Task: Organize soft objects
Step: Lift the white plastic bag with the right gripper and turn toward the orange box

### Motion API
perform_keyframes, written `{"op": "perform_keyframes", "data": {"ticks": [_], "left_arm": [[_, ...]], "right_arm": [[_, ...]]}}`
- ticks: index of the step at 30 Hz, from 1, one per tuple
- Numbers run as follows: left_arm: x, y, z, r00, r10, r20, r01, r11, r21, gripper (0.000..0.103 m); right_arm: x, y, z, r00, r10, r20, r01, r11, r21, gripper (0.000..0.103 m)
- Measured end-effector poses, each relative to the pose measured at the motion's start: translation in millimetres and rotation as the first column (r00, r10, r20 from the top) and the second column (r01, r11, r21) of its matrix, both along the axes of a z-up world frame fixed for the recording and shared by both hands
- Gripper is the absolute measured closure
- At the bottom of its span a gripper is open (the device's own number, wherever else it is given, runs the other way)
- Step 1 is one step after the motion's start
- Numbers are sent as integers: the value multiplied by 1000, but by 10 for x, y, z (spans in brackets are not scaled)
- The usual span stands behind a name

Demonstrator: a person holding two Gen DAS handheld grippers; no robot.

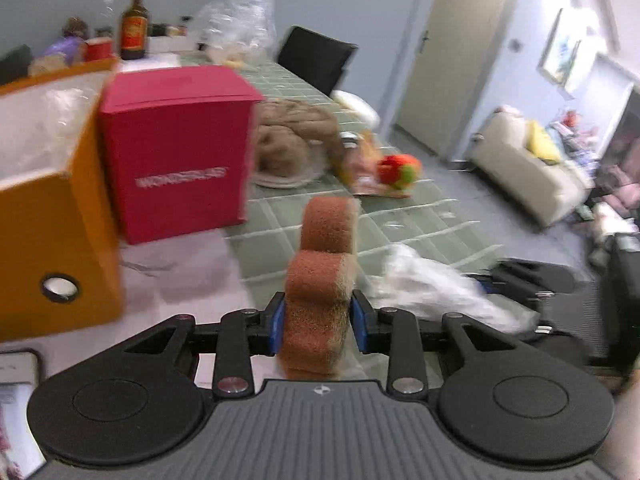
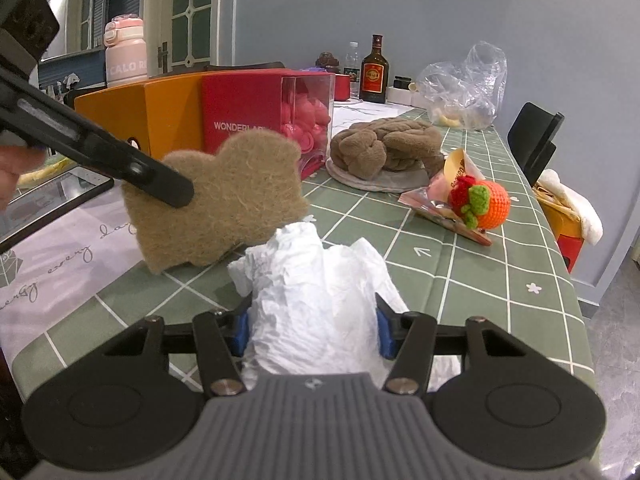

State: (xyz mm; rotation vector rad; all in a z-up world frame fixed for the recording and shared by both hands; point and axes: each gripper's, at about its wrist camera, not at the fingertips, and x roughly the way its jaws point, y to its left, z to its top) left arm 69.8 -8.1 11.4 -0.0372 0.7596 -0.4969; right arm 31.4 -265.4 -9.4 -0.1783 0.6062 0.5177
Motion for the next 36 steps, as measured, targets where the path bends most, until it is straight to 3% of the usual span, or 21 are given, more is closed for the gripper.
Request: {"op": "perform_keyframes", "data": {"ticks": [4, 7, 11, 13, 17, 21, 25, 34, 36], "left_arm": [[65, -68, -24, 1000, -15, -3, 15, 1000, 9, 63], [92, -149, -117, 1000, 3, 14, -3, 999, 44, 52], [170, -168, -196, 1000, 11, -23, -10, 999, 32, 57], [154, -160, -195, 1000, -2, -23, 2, 1000, 16, 66], [45, -205, -167, 998, 31, 56, -36, 994, 100, 67], [-34, -155, -92, 996, 33, 86, -40, 996, 80, 67], [-122, -99, 20, 993, 30, 116, -37, 998, 55, 67], [-278, 51, 303, 985, 41, 168, -38, 999, -19, 67], [-333, 98, 371, 982, 50, 184, -43, 998, -37, 67]], "right_arm": [[5, 3, -1, 1000, -1, 0, 1, 1000, 0, 47], [5, 1, -1, 1000, -1, 0, 1, 1000, 0, 47], [9, -1, -3, 1000, -1, 0, 1, 1000, 0, 47], [11, -3, -2, 1000, -1, 1, 1, 1000, 0, 47], [8, -3, -3, 1000, -1, 1, 1, 1000, 0, 47], [7, 1, -4, 1000, -7, 4, 7, 1000, -3, 48], [-4, 7, -13, 998, -62, 27, 63, 998, -18, 69], [-27, 96, 8, 993, -115, 36, 117, 992, -38, 74], [-55, 124, 43, 991, -130, 40, 131, 990, -42, 80]]}}
